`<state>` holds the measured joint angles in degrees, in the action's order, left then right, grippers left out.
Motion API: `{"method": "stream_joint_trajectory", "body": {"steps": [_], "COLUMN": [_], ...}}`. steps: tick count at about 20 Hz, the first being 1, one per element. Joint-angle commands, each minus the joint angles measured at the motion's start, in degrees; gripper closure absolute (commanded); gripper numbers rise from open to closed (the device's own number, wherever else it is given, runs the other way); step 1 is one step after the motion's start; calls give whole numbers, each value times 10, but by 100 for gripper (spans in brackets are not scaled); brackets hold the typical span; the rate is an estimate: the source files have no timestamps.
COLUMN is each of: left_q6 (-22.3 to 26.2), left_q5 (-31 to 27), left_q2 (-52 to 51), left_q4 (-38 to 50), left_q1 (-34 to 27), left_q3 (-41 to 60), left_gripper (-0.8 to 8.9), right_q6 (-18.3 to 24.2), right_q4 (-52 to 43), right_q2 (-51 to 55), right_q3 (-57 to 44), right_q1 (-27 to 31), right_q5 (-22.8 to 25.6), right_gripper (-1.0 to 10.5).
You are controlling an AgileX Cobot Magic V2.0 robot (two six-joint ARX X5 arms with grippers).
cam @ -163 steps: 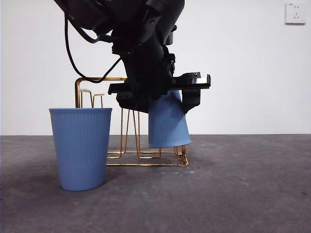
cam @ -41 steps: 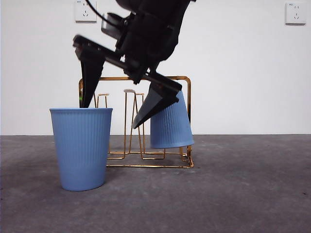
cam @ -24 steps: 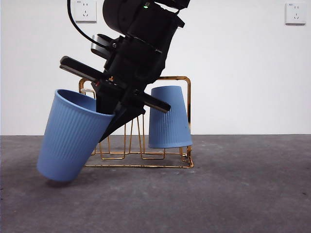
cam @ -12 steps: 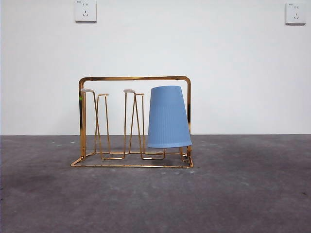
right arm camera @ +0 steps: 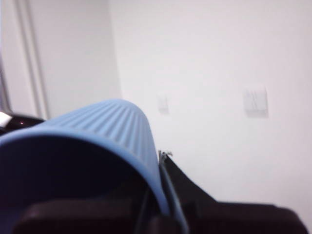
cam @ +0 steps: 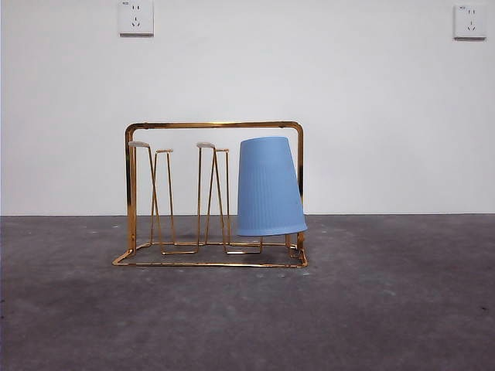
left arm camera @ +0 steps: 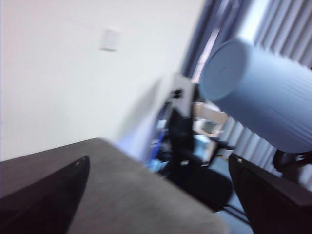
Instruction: Pick up cup 1,put cup 1 in the cup rack,pick up cup 2,put cup 2 in the cup rack
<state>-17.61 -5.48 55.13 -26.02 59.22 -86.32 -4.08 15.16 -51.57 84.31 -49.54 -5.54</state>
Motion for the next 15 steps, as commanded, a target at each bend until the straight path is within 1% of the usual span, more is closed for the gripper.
{"method": "stream_joint_trajectory", "body": {"steps": [1, 4, 6, 11, 13, 15], "left_q6": [-3, -14, -30, -65, -83, -98], "left_q5": [76, 161, 199, 271, 304, 316], "left_q2": [31, 64, 85, 126, 139, 147], "left_q4": [81, 178, 229, 322, 370, 413], "left_q1": [1, 1, 1, 1, 1, 1], "left_q3": [3, 3, 3, 3, 3, 3], "left_gripper": [332, 332, 332, 332, 332, 332], "right_q6": [20, 45, 57, 74, 74, 78], "right_q4": [-20, -28, -36, -73, -79, -80], "right_q2": [10, 17, 17, 29, 33, 35], "right_q3": [0, 0, 0, 0, 0, 0], "right_q1": [-1, -1, -1, -1, -1, -1], "right_q5": [-5, -11, -27, -41, -42, -49], "right_gripper": [959, 959, 959, 959, 959, 959]}}
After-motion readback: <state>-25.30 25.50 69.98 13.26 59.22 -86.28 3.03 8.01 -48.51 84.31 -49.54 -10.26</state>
